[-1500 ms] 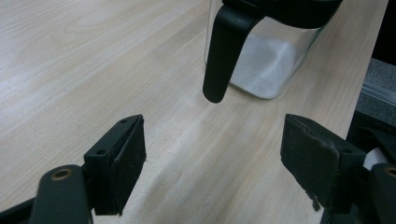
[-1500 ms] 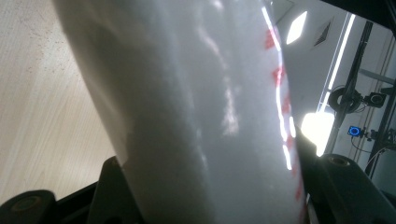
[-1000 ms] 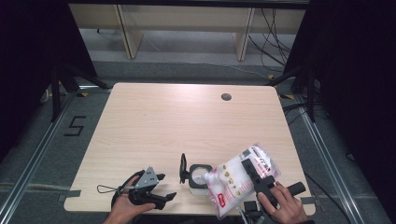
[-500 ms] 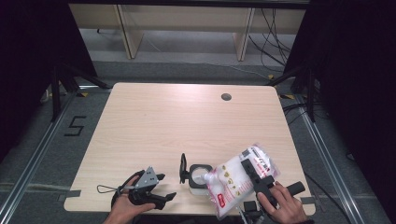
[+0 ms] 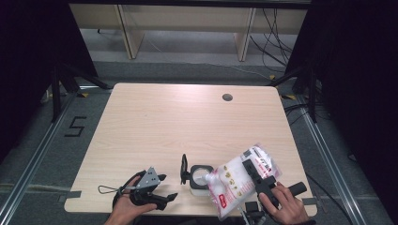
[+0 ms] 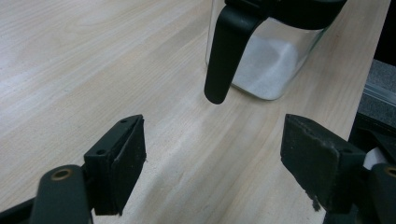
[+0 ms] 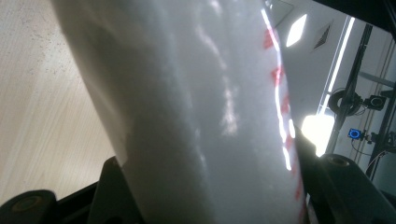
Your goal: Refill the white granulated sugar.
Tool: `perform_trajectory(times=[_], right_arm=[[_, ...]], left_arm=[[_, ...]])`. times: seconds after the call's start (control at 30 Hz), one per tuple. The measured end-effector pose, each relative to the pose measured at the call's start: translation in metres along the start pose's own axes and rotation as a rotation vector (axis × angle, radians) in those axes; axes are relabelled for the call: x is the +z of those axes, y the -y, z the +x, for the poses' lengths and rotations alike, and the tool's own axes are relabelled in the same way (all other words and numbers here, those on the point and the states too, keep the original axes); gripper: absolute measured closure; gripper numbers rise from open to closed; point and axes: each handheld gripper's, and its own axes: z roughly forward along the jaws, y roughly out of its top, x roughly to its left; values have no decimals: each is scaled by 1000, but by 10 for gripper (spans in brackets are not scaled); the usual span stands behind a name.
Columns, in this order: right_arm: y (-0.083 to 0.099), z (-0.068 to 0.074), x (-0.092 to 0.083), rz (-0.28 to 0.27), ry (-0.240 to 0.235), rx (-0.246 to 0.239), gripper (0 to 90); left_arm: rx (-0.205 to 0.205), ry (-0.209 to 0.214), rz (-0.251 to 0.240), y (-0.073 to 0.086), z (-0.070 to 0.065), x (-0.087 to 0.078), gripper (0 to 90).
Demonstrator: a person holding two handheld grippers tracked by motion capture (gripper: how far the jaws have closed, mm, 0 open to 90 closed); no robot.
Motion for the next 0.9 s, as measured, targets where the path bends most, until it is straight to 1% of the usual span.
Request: perform_trajectory(times=[0.03,0.07,0.1,0.13,0.17,0.2,0.23,0.27,0.3,0.33,0.37,0.4,0.43,0.47,0.5,0.53,0.57,0.6,0.63,0.67,0.7,0.73,0.77,0.8,0.83,0.87,0.9], right_arm=[[1,1,0,2,-2,5,482],[1,1,0,3,-2,4,482],[1,1,0,4,-1,0,483],[2,0,0,7,-8,-13,483],[2,0,0,9,-6,-16,482],[2,0,0,10,-3,-14,483],[2,0,0,9,-2,-11,483],[2,0,0,8,-2,-6,483],[2,-1,0,10,0,-5,483],[2,-1,0,11,2,-3,483],[2,-2,0,14,-1,-12,484],[1,-2,-1,13,-5,0,484],[1,-2,-1,11,1,-3,484],[0,-3,-1,7,4,-7,484],[0,-3,-2,8,4,-12,484],[-1,-3,-2,10,2,-14,485],[-1,-3,-2,9,1,-17,484],[-1,-2,-2,8,-3,-12,485],[-1,-2,-2,7,-3,-10,485],[-1,-2,-2,7,-3,-17,485],[-1,-2,-1,5,-1,-21,485],[-1,-1,-1,2,-1,-13,485],[-1,0,-1,7,-12,-11,485],[-1,0,-1,4,-3,-15,486],[-1,1,-1,10,-12,1,486],[-1,1,-1,10,-11,3,486],[-1,1,-1,13,-18,7,486]], left_arm=[[2,2,0,0,0,0,218],[-26,6,-25,0,-2,1,218],[-28,4,-24,0,-2,0,218],[-22,2,-27,0,-1,-1,218],[-5,-7,-19,0,0,-2,218],[-9,-6,-25,0,0,-2,218],[13,-2,-18,1,1,-2,218],[3,3,-21,2,0,-2,218],[-19,4,-18,2,-1,-3,218],[-5,-10,-16,3,0,-4,218],[-26,3,-38,3,-1,-3,218],[-26,1,-34,2,-1,-4,218],[-11,1,-26,2,0,-5,218],[-5,-3,-10,2,0,-5,218],[-14,-6,-23,2,-1,-4,218],[-7,-1,-25,2,-1,-3,218],[16,-4,-10,2,0,-4,218],[4,-5,-12,2,0,-3,218],[-21,4,-35,2,-2,-2,218],[7,3,-22,1,0,-3,218],[8,2,-23,1,0,-3,218],[8,2,-24,1,0,-3,218],[11,3,-24,1,1,-4,218],[11,2,-24,1,0,-3,218],[26,-6,-10,1,1,-4,218],[9,0,-23,1,0,-4,218],[3,0,-25,1,-1,-4,218]])
